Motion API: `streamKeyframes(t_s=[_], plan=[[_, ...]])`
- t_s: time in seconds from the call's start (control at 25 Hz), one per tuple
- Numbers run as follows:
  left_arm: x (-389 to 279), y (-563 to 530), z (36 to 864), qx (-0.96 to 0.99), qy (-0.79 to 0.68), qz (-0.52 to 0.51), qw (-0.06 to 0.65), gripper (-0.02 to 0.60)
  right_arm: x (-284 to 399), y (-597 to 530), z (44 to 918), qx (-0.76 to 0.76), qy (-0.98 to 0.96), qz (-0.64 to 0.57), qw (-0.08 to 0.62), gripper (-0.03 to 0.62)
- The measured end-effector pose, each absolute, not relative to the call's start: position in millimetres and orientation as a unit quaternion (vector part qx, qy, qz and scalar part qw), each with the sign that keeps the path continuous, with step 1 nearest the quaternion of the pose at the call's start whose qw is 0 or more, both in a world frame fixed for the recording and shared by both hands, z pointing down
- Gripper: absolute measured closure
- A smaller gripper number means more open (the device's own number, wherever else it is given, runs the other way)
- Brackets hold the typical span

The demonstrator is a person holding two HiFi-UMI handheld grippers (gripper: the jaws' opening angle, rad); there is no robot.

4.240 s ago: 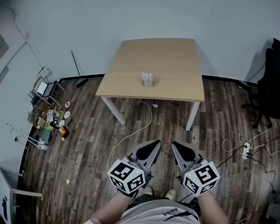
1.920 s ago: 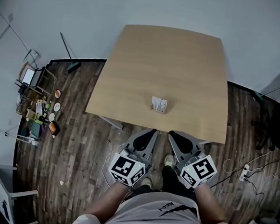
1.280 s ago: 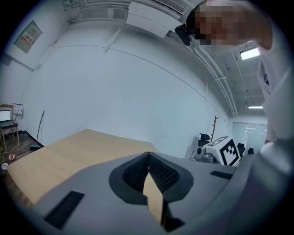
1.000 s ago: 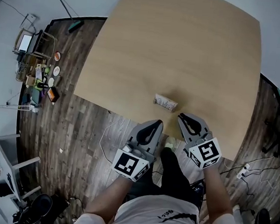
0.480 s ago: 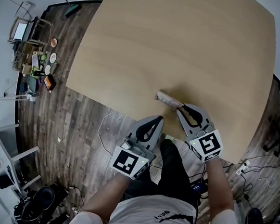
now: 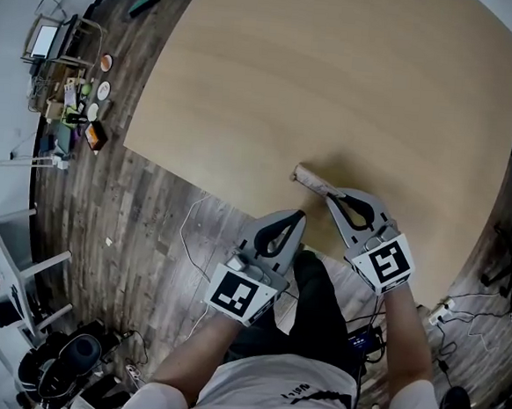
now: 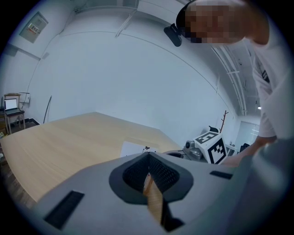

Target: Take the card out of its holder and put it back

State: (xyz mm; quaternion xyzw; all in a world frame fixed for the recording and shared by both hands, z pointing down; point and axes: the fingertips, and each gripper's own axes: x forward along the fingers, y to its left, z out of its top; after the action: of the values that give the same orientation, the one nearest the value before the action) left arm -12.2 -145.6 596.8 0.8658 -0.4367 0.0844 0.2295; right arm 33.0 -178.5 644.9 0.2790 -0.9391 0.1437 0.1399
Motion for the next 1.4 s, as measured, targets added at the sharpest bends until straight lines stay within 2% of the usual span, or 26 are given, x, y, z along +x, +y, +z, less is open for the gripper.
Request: streamKeyframes(t_s=[0.64, 1.4], plan=[[-15.4, -148.2, 582.0, 0.867, -0.439, 0.080, 0.223, 0.569, 30.0, -186.8, 607.5, 0.262, -0.950, 0.131, 0.111, 0.569], [-19.2, -150.8, 482.2, 0.888, -0.417, 0.056, 0.186, 0.569, 38.4, -194.2, 476.9, 0.339, -0.926, 0.157, 0.051, 0.569]])
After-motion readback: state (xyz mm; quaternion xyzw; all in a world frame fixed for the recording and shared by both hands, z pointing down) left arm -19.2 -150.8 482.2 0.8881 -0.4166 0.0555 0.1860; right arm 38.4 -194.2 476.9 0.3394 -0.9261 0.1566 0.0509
